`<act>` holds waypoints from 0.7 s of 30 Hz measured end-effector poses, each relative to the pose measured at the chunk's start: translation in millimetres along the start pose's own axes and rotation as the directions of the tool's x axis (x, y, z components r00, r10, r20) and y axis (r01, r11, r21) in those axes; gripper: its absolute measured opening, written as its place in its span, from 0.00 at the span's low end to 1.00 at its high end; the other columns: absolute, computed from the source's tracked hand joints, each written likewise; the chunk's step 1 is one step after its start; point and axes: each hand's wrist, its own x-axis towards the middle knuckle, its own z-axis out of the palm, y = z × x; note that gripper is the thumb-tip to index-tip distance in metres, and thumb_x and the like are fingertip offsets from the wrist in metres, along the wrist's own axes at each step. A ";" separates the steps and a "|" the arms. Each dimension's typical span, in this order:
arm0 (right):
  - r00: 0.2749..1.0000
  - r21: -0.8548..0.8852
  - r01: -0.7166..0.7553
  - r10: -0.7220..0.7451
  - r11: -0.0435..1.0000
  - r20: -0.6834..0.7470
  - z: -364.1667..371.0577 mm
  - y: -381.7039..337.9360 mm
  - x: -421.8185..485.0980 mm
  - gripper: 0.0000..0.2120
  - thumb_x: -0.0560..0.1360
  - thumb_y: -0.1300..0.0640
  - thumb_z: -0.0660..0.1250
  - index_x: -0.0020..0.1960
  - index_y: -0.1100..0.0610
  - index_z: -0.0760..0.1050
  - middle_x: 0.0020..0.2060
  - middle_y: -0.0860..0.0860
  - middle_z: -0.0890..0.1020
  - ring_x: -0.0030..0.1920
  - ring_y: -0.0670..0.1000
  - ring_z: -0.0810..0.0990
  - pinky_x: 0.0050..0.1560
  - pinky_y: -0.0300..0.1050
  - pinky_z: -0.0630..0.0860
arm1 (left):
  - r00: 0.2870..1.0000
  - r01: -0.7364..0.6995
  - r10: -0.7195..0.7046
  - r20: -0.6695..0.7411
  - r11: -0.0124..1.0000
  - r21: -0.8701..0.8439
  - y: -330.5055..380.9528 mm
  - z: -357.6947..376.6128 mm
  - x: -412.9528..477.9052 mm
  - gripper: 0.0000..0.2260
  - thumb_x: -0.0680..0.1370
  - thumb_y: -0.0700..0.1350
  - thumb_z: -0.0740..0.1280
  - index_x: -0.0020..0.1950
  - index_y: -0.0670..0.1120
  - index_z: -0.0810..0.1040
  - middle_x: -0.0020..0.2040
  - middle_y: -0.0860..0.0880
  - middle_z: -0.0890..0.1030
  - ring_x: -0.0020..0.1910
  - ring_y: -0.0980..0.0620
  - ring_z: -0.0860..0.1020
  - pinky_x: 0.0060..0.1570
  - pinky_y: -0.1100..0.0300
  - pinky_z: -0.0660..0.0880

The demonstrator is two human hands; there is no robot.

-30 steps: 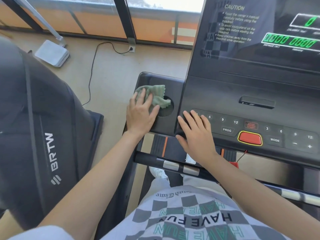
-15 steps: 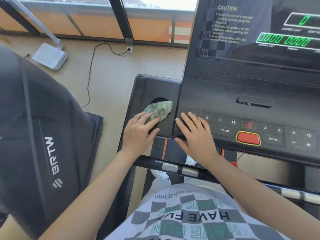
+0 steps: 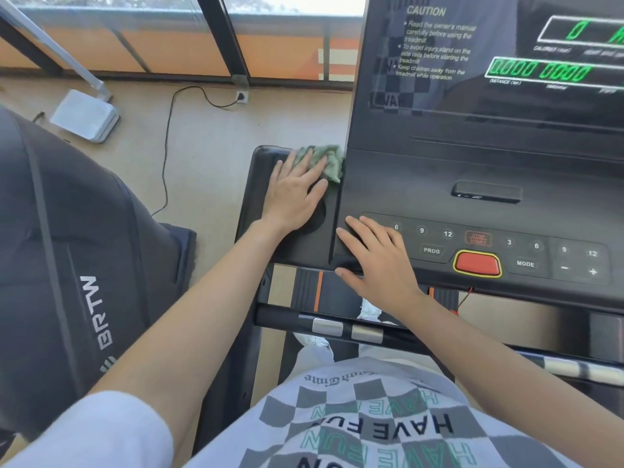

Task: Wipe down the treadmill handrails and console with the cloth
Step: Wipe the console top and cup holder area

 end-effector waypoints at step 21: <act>1.000 0.051 -0.031 0.030 0.998 0.009 -1.1 0.3 -1.4 0.33 0.71 0.43 0.74 0.72 0.52 0.72 0.73 0.52 0.73 0.72 0.56 0.69 0.66 0.54 0.65 | 0.988 0.000 0.004 -0.153 1.000 0.029 -1.6 -19.8 33.3 0.12 0.80 0.51 0.66 0.61 0.47 0.76 0.52 0.42 0.83 0.52 0.40 0.79 0.50 0.50 0.72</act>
